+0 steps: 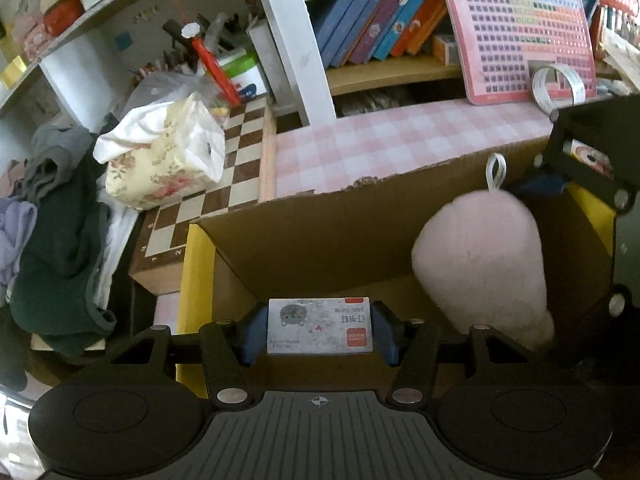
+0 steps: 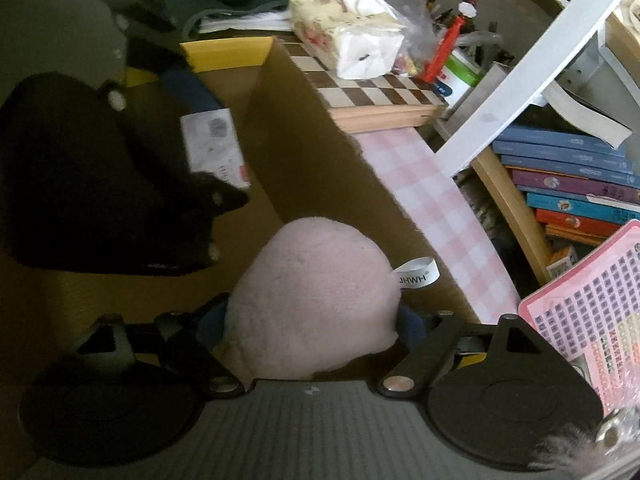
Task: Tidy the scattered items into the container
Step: 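Open the right tool to drop the pig while the left tool releases the card into the box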
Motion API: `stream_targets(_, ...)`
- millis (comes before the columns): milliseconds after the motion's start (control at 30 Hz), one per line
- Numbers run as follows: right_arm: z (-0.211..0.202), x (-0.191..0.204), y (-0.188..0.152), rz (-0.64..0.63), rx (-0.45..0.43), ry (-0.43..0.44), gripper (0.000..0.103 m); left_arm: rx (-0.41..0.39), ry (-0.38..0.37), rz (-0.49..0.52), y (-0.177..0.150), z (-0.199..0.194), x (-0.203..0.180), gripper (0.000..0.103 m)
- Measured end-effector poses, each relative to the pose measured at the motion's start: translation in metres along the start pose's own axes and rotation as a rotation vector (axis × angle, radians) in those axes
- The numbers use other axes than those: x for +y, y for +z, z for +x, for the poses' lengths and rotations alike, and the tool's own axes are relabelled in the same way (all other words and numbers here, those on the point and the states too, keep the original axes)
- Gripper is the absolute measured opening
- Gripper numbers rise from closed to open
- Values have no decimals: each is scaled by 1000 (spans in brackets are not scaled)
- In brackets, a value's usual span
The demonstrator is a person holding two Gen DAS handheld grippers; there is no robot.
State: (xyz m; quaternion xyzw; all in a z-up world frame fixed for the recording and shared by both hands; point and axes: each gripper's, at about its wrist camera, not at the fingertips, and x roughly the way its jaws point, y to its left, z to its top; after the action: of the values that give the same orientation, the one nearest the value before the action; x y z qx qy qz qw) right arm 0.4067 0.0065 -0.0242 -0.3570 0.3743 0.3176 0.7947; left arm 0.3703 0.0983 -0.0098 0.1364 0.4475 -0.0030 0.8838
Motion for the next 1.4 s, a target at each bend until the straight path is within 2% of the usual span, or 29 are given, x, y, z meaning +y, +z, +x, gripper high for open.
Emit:
stream_targets(33,-2,-1,0,13,-8,5,87,-5,10,4,0,0,0,74)
stream_targets(100,-5,-3,1,35,-24,5,89,-23,17,18,0,-3,-1,81)
stream_targets(333,-24,-6,1,75,-72,-8,91,-81,13,11,0,-23,1,82)
stream_targets(733,-95,1,-1,181,-216,-66,93,-267,8,-82,-11,-94,14,83)
stream_targets(833,-119,7,-4,220,-267,-89,94,-317,7,-130,-20,-116,21,87)
stream_targets(1067,-162,23,-18,367,-350,-131,95,-395,7,-184,-50,-162,32,87)
stream_targets(1400,-201,50,-56,558,-379,-207,96,-438,6,-204,-98,-204,36,87)
